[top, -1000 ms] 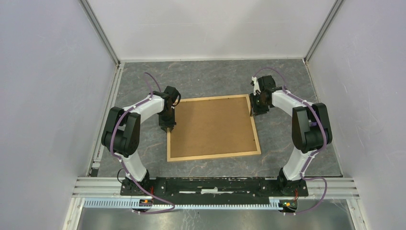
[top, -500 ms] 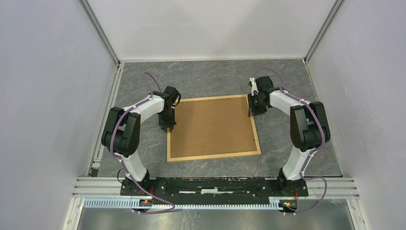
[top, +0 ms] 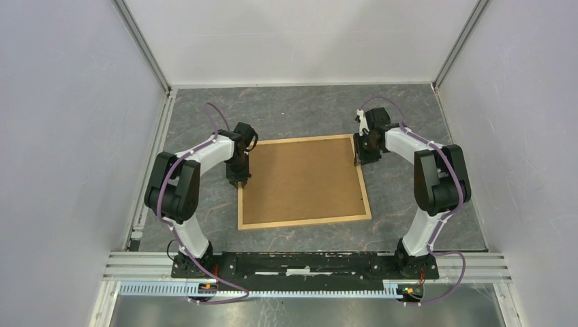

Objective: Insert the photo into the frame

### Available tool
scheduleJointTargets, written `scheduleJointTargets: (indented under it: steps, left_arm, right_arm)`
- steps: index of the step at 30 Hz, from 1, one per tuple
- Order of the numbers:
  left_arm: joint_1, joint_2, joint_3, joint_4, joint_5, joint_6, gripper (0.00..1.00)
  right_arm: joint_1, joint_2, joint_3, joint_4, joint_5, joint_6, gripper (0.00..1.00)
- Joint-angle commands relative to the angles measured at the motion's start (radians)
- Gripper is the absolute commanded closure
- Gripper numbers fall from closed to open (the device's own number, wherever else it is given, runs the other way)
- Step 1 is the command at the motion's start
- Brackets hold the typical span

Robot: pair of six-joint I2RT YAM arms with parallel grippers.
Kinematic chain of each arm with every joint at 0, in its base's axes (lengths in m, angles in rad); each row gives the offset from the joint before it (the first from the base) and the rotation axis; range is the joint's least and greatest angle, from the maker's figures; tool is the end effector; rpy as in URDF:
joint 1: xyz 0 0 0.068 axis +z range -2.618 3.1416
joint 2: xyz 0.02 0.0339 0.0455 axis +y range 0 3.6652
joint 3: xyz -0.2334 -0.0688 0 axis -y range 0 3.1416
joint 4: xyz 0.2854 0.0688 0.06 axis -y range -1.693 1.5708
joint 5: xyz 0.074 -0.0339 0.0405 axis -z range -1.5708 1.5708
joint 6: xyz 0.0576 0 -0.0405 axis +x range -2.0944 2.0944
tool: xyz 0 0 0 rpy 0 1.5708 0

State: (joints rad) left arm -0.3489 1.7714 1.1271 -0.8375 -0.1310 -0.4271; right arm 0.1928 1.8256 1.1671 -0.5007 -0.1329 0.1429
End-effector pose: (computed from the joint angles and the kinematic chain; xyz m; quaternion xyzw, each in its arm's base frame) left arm 0.3243 -0.1100 0.0882 -0.0419 0.9960 0.0437 0.0658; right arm 0.3850 0.0829 0.0920 -0.0379 0.9761 0.0982 0.1902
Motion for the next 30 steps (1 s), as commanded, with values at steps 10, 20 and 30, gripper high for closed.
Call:
scheduleJointTargets:
  steps: [10,20,30]
  left_arm:
    - [-0.012,0.040,-0.018,0.046,-0.004,0.045,0.98]
    - [-0.013,0.040,-0.018,0.047,-0.002,0.044,0.98]
    - [-0.013,0.039,-0.020,0.047,-0.001,0.044,0.98]
  right_arm:
    - [-0.018,-0.029,0.010,-0.012,-0.004,-0.010,0.67]
    - [-0.017,0.014,-0.028,0.015,0.044,-0.007,0.68]
    - [-0.015,0.026,-0.061,0.005,0.167,-0.007,0.69]
